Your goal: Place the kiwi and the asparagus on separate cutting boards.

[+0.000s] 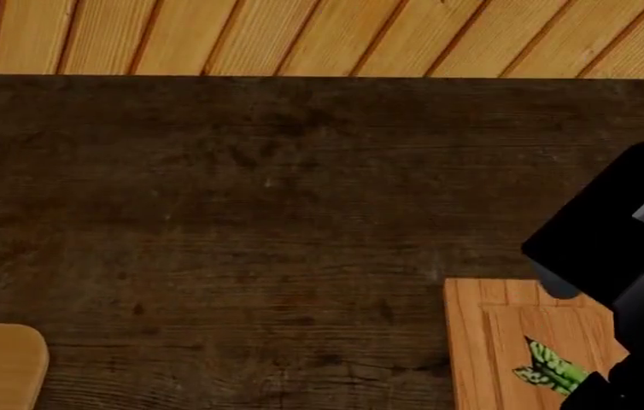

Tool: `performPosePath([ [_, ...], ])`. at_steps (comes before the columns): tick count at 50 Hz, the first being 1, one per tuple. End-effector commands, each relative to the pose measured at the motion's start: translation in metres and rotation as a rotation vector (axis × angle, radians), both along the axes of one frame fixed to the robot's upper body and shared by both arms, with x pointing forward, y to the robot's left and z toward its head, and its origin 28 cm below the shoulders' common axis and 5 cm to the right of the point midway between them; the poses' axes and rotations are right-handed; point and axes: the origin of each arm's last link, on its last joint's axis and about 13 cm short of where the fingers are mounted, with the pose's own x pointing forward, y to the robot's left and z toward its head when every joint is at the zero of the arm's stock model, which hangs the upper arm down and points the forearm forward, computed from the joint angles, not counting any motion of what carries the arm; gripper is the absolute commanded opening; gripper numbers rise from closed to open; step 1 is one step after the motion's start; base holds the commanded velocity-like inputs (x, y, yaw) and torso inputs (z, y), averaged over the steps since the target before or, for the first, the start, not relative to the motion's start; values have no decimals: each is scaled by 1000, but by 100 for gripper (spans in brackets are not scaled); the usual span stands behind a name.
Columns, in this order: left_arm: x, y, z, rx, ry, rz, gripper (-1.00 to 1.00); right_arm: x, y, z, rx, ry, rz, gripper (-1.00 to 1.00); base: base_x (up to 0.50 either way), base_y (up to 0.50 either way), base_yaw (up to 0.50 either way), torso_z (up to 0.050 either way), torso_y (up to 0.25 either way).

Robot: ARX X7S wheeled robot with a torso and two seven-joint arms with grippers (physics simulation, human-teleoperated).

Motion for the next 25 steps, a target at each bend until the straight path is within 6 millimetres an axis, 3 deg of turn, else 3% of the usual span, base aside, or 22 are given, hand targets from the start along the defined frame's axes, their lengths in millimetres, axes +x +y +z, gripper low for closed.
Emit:
performPosePath([
  [1,-3,0,0,-29,-22,-22,100,11,0,-13,-18,41,9,-100,0,0,0,0,0],
  [5,-2,0,1,-23,-19,-11,100,22,-1,-22,-20,65,12,-100,0,0,0,0,0],
  [13,-1,-1,1,-9,-17,-13,100,22,0,-37,-49,106,56,-100,0,0,0,0,0],
  [18,-1,0,2,-3,-15,-11,100,21,0,-35,-49,126,57,-100,0,0,0,0,0],
  [19,-1,0,3,-4,-16,-11,100,20,0,-32,-45,126,60,100,0,0,0,0,0],
  [25,1,-1,3,-8,-17,-18,100,15,-1,-26,-45,118,56,100,0,0,0,0,0],
])
